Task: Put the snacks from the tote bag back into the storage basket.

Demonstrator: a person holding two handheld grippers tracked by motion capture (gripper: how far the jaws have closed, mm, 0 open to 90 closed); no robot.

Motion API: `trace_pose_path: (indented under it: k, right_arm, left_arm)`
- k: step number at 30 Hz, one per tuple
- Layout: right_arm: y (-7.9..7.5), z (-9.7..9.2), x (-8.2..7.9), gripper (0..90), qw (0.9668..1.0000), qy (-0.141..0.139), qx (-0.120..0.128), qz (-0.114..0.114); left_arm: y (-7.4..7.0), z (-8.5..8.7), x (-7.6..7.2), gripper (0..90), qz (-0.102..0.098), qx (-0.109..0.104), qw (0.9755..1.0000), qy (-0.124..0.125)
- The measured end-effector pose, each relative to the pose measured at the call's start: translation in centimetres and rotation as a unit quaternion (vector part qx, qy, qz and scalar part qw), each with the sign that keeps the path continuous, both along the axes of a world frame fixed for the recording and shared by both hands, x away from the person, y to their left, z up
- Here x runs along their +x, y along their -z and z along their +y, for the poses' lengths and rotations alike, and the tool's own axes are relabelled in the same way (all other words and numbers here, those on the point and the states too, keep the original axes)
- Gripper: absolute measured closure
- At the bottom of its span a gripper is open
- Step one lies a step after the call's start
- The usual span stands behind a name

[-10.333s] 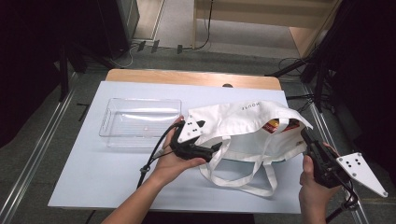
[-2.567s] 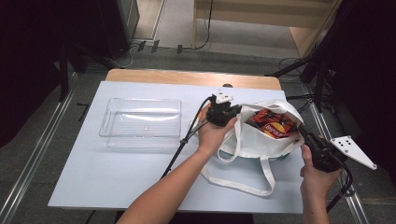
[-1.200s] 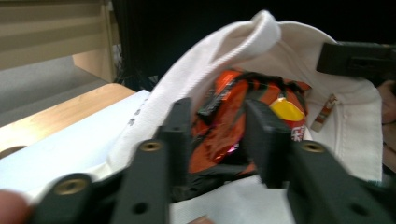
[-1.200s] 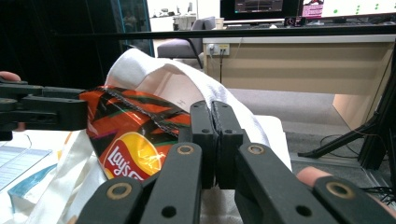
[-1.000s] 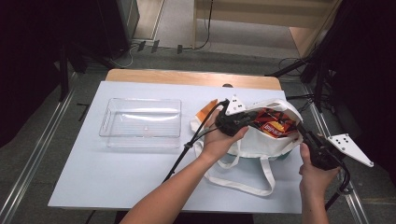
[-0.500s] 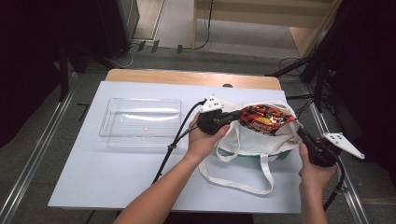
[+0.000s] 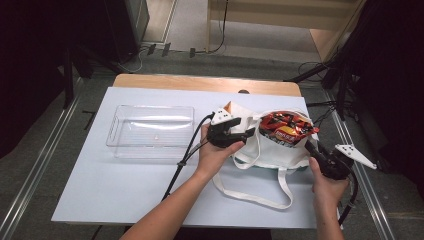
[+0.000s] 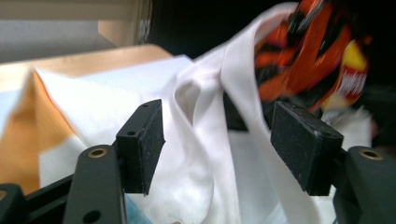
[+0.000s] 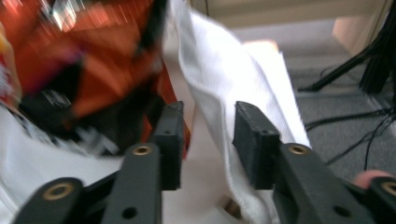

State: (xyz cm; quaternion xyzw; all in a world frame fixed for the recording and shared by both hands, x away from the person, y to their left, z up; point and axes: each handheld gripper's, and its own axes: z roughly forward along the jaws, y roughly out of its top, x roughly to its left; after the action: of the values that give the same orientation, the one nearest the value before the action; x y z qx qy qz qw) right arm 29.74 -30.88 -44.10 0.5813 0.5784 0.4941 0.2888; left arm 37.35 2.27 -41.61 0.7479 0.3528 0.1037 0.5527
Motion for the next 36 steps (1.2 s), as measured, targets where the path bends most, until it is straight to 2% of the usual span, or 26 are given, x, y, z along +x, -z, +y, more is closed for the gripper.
trace_pose_path:
  k: [2,4,7,8,10,12,13,15,16,17,19,22,26,28,30,33,36]
  right_arm:
    - [-0.4,0.3,-0.4,62.6,0.9999,0.011,-0.004,-0.013]
    - [-0.6,0.6,-0.5,67.0,0.9997,0.009,-0.012,-0.017]
    - [-0.4,0.9,-0.4,77.8,0.9996,0.012,-0.025,-0.012]
    - [-0.2,0.9,-0.4,81.2,0.9995,0.013,-0.026,-0.014]
    - [0.0,0.7,-0.2,88.6,0.9993,0.015,-0.031,-0.016]
    - [0.2,0.8,0.1,90.0,0.9991,0.019,-0.038,-0.007]
    - [0.4,0.9,0.3,90.0,0.999,0.015,-0.041,-0.001]
    - [0.8,1.2,0.8,90.0,0.9985,0.01,-0.052,0.015]
    - [1.0,1.4,1.1,90.0,0.9982,0.005,-0.054,0.026]
    - [1.2,1.5,1.4,90.0,0.9977,0.002,-0.058,0.035]
    - [1.9,1.7,2.0,90.0,0.9958,-0.004,-0.072,0.055]
    - [2.7,1.8,2.6,90.0,0.9923,-0.009,-0.097,0.076]
    - [2.9,1.5,2.8,90.0,0.9935,-0.011,-0.08,0.081]
    - [2.8,1.3,2.3,86.8,0.9962,-0.012,-0.064,0.058]
    - [2.3,1.0,1.2,73.2,0.9988,0.002,-0.042,0.026]
    - [0.9,0.6,-0.3,69.7,0.9991,0.022,-0.035,-0.009]
    - [-0.7,0.6,-2.2,67.2,0.9973,0.029,-0.036,-0.057]
  left_arm:
    - [0.4,-0.5,-0.3,31.8,0.005,0.012,0.9999,0.004]
    - [0.6,-1.0,-0.4,33.7,0.0,0.039,0.9992,-0.011]
    - [0.8,-1.2,0.0,44.3,0.004,0.058,0.9977,-0.036]
    - [0.9,-1.2,0.3,53.0,0.009,0.062,0.9974,-0.037]
    - [1.3,-1.3,1.0,57.5,0.031,0.06,0.9975,-0.024]
    - [2.1,-1.6,1.5,62.9,0.057,0.074,0.9954,-0.02]
    - [2.6,-2.0,1.5,65.1,0.063,0.082,0.9944,-0.022]
    - [3.5,-2.7,1.4,66.4,0.06,0.113,0.9913,-0.031]
    - [3.9,-2.9,1.4,67.0,0.06,0.117,0.9908,-0.032]
    - [4.3,-3.0,1.3,67.5,0.061,0.12,0.9904,-0.034]
    - [4.7,-2.8,1.2,70.4,0.059,0.101,0.992,-0.047]
    - [5.4,-2.5,0.9,73.0,0.051,0.091,0.9933,-0.049]
    - [5.6,-2.4,0.8,72.4,0.051,0.087,0.9935,-0.052]
    - [5.7,-2.2,0.8,69.9,0.058,0.075,0.9942,-0.051]
    - [5.7,-2.1,0.6,68.0,0.054,0.073,0.9946,-0.049]
    - [5.7,-2.2,0.3,66.9,0.04,0.087,0.9941,-0.05]
    - [5.7,-2.2,0.3,66.2,0.04,0.084,0.9945,-0.048]
